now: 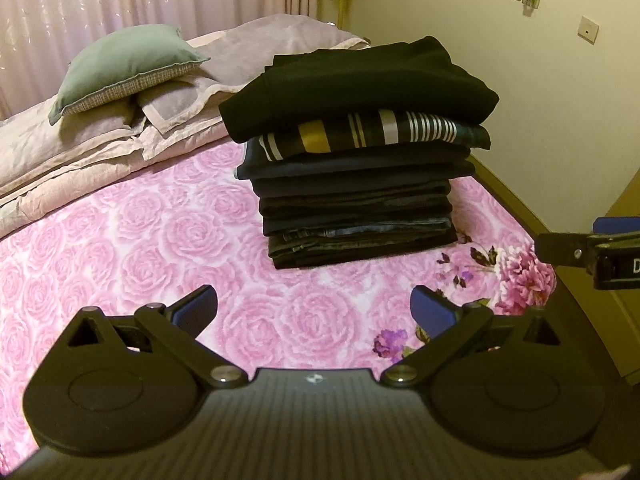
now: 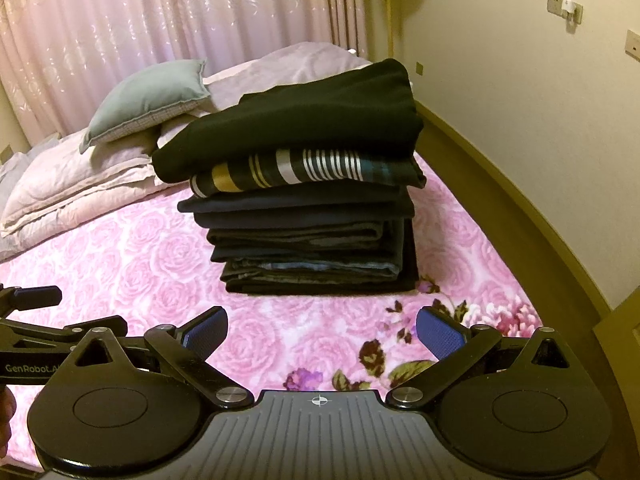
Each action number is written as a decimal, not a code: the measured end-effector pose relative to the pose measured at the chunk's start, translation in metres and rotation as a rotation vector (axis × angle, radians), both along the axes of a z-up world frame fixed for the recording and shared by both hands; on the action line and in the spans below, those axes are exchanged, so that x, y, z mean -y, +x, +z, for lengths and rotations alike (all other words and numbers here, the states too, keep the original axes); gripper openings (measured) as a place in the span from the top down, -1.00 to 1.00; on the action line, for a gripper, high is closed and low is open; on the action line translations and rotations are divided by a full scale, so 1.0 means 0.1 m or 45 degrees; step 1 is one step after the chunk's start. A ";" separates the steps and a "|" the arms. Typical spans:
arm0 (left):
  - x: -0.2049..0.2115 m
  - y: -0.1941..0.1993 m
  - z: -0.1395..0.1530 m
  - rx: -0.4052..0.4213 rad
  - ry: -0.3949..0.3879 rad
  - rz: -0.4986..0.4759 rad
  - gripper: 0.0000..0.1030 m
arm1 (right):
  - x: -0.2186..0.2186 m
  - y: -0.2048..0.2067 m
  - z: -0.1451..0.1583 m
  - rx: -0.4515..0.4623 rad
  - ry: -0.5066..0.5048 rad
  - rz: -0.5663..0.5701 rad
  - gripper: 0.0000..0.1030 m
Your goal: Fold clothes
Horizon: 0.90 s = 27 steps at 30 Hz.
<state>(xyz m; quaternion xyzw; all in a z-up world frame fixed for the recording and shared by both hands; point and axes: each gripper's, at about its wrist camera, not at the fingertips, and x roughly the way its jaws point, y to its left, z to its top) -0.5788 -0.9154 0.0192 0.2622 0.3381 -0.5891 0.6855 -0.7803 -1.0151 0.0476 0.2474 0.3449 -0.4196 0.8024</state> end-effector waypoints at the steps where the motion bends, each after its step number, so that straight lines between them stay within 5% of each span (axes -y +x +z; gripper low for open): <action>1: 0.00 0.00 0.00 0.000 0.000 0.001 -0.97 | 0.00 0.00 0.00 0.001 -0.001 0.000 -1.00; 27: 0.07 -0.08 0.02 0.030 -0.001 -0.009 -0.97 | 0.08 -0.01 0.06 0.016 -0.020 0.009 -1.00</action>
